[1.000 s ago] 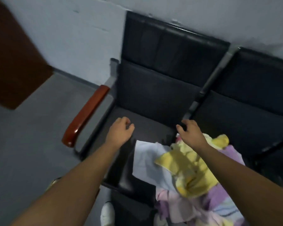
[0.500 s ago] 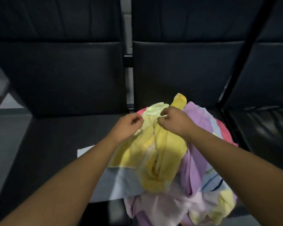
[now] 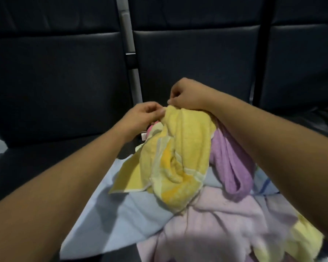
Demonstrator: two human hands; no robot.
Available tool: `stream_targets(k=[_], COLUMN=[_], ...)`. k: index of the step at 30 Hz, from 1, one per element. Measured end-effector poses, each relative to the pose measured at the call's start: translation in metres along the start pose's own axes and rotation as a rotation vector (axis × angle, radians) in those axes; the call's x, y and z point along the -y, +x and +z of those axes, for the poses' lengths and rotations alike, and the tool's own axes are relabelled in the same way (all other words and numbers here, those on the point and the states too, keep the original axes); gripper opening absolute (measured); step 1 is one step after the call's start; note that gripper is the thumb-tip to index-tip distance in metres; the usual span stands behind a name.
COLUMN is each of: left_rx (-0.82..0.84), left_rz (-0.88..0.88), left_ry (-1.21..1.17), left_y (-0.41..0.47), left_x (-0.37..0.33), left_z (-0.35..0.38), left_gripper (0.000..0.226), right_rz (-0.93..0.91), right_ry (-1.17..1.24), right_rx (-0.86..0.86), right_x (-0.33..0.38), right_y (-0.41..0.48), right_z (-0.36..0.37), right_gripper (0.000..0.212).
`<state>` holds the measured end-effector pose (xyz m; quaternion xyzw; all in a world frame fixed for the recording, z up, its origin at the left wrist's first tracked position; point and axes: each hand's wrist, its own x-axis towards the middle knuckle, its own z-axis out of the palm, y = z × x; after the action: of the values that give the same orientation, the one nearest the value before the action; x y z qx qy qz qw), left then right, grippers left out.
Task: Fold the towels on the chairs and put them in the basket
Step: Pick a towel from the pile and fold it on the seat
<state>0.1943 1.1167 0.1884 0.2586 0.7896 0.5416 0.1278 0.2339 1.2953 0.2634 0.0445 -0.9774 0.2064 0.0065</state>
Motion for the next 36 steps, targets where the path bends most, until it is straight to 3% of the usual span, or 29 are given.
stream_targets(k=[5,9,15,21,26,29,30,33,34,36], left_rx=[-0.216,-0.411,-0.572,-0.574,-0.565,-0.618,-0.632,-0.604,-0.583,-0.556], left_rz=[-0.033,-0.085,-0.036,0.026,0.029,-0.019,-0.033,-0.011,0.002,0.009], left_ry=[-0.286,-0.386,-0.263,-0.156,-0.209,-0.255,-0.276,-0.351,-0.358,-0.328], left_y=[-0.048,-0.100,-0.180,-0.251,-0.294,-0.315,-0.321,-0.334,-0.337,-0.339], left_x=[-0.034,-0.064,-0.090,-0.093,-0.093,-0.095,-0.096,-0.103,-0.108,-0.116], left_z=[-0.024,-0.055,-0.102,-0.113,-0.107,-0.104,-0.103,-0.098,-0.095,-0.091], left_gripper=[0.021,0.022,0.022,0.020,0.019,0.021,0.023,0.024,0.023,0.023], right_rz=[-0.042,-0.061,-0.159,-0.318,-0.372,-0.376,-0.356,-0.190,-0.166,-0.191], right_ry=[0.073,0.060,-0.129,-0.450,-0.330,-0.120,-0.043,0.273,0.327,0.304], right_rx=[-0.165,-0.047,-0.199,-0.256,-0.221,-0.150,-0.139,0.021,0.098,0.177], right_x=[0.039,0.079,0.137,0.196,0.217,0.226,0.226,0.218,0.214,0.205], right_y=[-0.038,-0.073,-0.122,-0.167,-0.205,-0.219,-0.222,-0.230,-0.232,-0.234], right_z=[-0.013,-0.011,0.013,0.038,0.061,0.070,0.072,0.078,0.082,0.089], right_gripper=[0.029,0.049,0.013,0.009,0.012,0.012,0.020,0.080,0.084,0.054])
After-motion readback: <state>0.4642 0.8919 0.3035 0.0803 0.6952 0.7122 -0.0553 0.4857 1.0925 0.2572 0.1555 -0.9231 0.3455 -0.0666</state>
